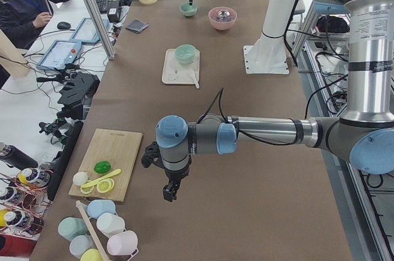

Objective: Stack green bowls together

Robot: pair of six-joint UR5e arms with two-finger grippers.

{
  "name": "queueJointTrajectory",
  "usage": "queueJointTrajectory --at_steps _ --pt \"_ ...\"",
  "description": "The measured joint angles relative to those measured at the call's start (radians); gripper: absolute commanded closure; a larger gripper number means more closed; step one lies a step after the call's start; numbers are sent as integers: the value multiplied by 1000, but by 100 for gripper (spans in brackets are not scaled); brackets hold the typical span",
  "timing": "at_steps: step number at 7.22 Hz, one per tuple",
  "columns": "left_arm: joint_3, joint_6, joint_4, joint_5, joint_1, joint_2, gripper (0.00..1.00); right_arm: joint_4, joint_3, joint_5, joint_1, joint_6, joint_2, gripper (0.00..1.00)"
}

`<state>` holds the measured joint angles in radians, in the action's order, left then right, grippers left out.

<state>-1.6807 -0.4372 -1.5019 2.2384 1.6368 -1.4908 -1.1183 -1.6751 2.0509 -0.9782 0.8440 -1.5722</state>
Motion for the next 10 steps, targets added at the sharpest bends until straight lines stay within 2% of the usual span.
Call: queueJointTrajectory --at_steps 2,3,7,10 --pt "0 0 -1 1 0 2 2 0 0 0 0 1 0 96" --pt "0 0 -1 1 0 3 2 0 0 0 1 1 0 100" --pt "1 0 -1 1 0 3 2 -18 -34 13 1 1 42 100" --pt "4 3 -1 1 -2 3 2 -223 -110 40 11 62 229 100"
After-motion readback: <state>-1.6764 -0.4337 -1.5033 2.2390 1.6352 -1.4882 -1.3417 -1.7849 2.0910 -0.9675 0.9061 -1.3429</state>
